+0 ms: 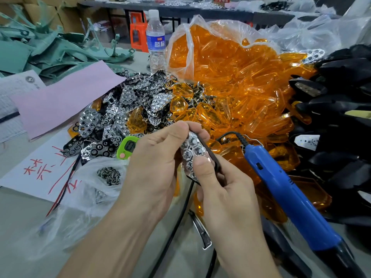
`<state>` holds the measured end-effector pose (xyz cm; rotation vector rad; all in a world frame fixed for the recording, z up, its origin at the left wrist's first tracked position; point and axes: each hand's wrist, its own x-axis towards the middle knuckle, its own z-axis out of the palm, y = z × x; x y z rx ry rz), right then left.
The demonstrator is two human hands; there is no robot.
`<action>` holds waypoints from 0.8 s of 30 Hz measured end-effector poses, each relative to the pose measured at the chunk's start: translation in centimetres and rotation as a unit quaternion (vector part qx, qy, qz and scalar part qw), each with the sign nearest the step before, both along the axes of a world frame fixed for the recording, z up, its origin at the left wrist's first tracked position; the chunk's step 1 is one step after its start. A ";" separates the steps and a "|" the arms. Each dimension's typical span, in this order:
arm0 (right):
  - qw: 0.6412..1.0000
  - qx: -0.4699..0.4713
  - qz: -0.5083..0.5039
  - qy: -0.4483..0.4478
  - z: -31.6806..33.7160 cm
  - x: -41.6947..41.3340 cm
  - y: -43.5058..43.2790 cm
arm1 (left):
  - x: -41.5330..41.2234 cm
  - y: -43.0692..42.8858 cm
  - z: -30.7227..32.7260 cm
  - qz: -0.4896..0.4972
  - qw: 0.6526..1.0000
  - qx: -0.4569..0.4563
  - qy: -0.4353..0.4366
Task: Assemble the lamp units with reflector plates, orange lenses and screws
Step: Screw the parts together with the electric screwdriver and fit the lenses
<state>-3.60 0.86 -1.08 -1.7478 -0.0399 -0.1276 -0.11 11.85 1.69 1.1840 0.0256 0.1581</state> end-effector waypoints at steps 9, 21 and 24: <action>0.999 0.036 -0.009 0.007 -0.1 0.2 0.2 | -0.1 -0.4 0.0 0.025 1.000 -0.016 0.005; 0.992 0.117 -0.014 0.052 0.1 0.4 0.4 | 0.0 0.0 -0.4 -0.032 0.997 -0.070 0.019; 0.980 0.176 -0.001 0.096 0.9 0.5 0.2 | 1.3 -0.4 0.3 -0.074 0.994 -0.033 0.075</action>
